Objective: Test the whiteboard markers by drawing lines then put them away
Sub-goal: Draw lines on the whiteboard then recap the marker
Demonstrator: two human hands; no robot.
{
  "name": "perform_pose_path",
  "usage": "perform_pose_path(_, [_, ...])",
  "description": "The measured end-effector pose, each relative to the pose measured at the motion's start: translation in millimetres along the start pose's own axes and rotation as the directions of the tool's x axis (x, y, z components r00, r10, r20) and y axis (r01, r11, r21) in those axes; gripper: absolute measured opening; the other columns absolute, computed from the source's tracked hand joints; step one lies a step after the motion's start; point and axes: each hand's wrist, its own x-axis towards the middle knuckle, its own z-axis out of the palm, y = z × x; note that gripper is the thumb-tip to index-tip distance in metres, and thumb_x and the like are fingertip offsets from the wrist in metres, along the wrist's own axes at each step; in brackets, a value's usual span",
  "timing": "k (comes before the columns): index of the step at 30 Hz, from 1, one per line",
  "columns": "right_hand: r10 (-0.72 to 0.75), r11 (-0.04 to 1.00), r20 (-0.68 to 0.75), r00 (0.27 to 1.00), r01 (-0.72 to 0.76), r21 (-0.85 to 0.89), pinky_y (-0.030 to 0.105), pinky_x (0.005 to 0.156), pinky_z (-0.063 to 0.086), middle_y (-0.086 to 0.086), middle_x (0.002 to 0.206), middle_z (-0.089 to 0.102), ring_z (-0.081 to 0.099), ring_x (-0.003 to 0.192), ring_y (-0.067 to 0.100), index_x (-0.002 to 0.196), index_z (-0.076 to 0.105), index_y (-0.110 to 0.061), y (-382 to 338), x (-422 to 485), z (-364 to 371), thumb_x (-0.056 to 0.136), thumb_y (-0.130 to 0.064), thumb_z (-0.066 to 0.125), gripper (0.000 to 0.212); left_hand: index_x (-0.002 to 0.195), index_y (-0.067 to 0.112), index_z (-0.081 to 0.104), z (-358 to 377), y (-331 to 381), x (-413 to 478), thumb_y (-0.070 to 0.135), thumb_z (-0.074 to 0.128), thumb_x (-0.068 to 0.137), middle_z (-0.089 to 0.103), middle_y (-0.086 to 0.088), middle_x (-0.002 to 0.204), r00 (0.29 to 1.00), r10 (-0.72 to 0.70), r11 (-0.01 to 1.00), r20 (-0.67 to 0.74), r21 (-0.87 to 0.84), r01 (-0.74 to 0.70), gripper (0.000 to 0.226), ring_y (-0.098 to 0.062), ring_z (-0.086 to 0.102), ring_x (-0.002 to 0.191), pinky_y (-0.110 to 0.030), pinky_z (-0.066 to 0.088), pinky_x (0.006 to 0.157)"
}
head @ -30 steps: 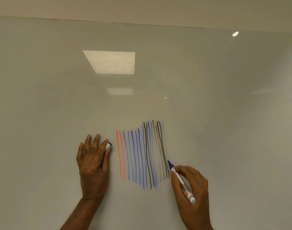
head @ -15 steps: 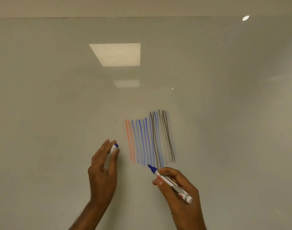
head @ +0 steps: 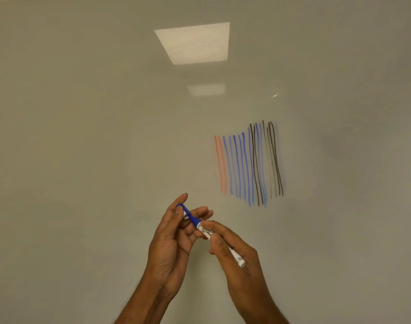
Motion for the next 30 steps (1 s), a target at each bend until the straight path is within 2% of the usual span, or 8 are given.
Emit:
perform_pose_path(1, [-0.002, 1.0, 0.007, 1.0, 0.002, 0.017, 0.011, 0.086, 0.05, -0.034, 0.11, 0.067, 0.064, 0.107, -0.004, 0.109, 0.069, -0.053, 0.1, -0.5, 2.9, 0.087, -0.056, 0.056, 0.026, 0.133, 0.013, 0.061, -1.8, 0.5, -2.3, 0.021, 0.04, 0.108, 0.072, -0.029, 0.112, 1.0, -0.01, 1.0, -0.001, -0.012, 0.01, 0.034, -0.041, 0.07, 0.111, -0.044, 0.062, 0.088])
perform_pose_path(4, [-0.001, 0.998, 0.011, 1.0, 0.001, 0.061, 0.014, 0.09, 0.051, -0.029, 0.112, 0.069, 0.063, 0.11, -0.004, 0.115, 0.067, -0.037, 3.2, -3.5, 10.2, 0.092, -0.042, 0.054, 0.027, 0.133, 0.013, 0.062, -7.4, 0.1, -8.1, 0.019, 0.04, 0.109, 0.071, -0.031, 0.113, 1.0, -0.031, 1.0, 0.002, -0.004, 0.031, 0.033, -0.042, 0.069, 0.112, -0.047, 0.059, 0.093])
perform_pose_path(7, [-0.013, 0.997, -0.019, 1.0, 0.014, 0.071, 0.017, 0.095, 0.051, -0.026, 0.115, 0.069, 0.062, 0.113, -0.002, 0.117, 0.067, -0.034, 7.1, -5.6, 17.1, 0.089, -0.048, 0.053, 0.034, 0.132, 0.011, 0.063, -12.7, -2.2, -12.8, 0.018, 0.044, 0.107, 0.07, -0.031, 0.114, 0.999, -0.051, 0.999, 0.005, 0.018, 0.05, 0.032, -0.043, 0.069, 0.112, -0.049, 0.057, 0.096])
perform_pose_path(11, [-0.009, 0.996, -0.081, 0.997, 0.017, 0.092, 0.013, 0.088, 0.051, -0.023, 0.108, 0.072, 0.065, 0.109, 0.001, 0.11, 0.069, -0.031, 13.7, -7.6, 23.3, 0.091, -0.031, 0.051, 0.026, 0.128, 0.007, 0.062, -19.5, -5.3, -16.7, 0.02, 0.05, 0.102, 0.07, -0.032, 0.113, 0.998, -0.053, 0.999, -0.017, -0.008, 0.053, 0.031, -0.043, 0.07, 0.111, -0.047, 0.059, 0.093])
perform_pose_path(14, [0.006, 0.995, -0.107, 0.994, 0.005, 0.095, 0.011, 0.086, 0.05, -0.026, 0.104, 0.072, 0.066, 0.106, -0.001, 0.108, 0.069, -0.033, 18.5, -9.7, 29.5, 0.09, -0.03, 0.051, 0.025, 0.126, 0.008, 0.063, -24.3, -7.4, -19.6, 0.021, 0.049, 0.103, 0.07, -0.032, 0.113, 0.999, -0.037, 0.999, -0.031, 0.0, 0.037, 0.03, -0.042, 0.07, 0.111, -0.047, 0.059, 0.094])
perform_pose_path(20, [0.032, 0.989, -0.08, 0.996, -0.02, 0.144, 0.018, 0.088, 0.053, -0.011, 0.107, 0.074, 0.068, 0.106, 0.008, 0.112, 0.072, -0.019, 25.2, -14.6, 44.9, 0.094, -0.025, 0.053, 0.026, 0.129, 0.01, 0.062, -43.5, -1.8, -20.7, 0.022, 0.048, 0.104, 0.07, -0.029, 0.118, 0.998, -0.054, 0.998, -0.041, 0.042, 0.056, 0.03, -0.038, 0.069, 0.114, -0.053, 0.05, 0.104])
perform_pose_path(25, [0.077, 0.992, -0.078, 0.994, -0.069, 0.105, 0.021, 0.071, 0.055, -0.001, 0.083, 0.075, 0.071, 0.08, 0.015, 0.092, 0.072, -0.017, 40.8, -23.9, 50.5, 0.086, -0.028, 0.066, 0.014, 0.133, 0.01, 0.059, -81.8, -0.9, -33.3, 0.019, 0.042, 0.108, 0.072, -0.023, 0.119, 0.998, -0.006, 0.972, -0.057, 0.232, 0.019, 0.031, -0.034, 0.07, 0.115, -0.045, 0.057, 0.099])
perform_pose_path(30, [0.124, 0.991, 0.147, 0.981, -0.116, -0.064, 0.015, 0.063, 0.051, -0.016, 0.082, 0.072, 0.069, 0.075, 0.008, 0.102, 0.072, -0.026, 66.5, -41.7, 66.8, 0.085, -0.031, 0.071, 0.017, 0.131, 0.011, 0.059, -136.9, -4.0, -52.0, 0.028, 0.041, 0.106, 0.076, -0.01, 0.117, 0.989, 0.081, 0.861, -0.126, 0.509, -0.005, 0.035, -0.029, 0.072, 0.111, -0.033, 0.058, 0.096])
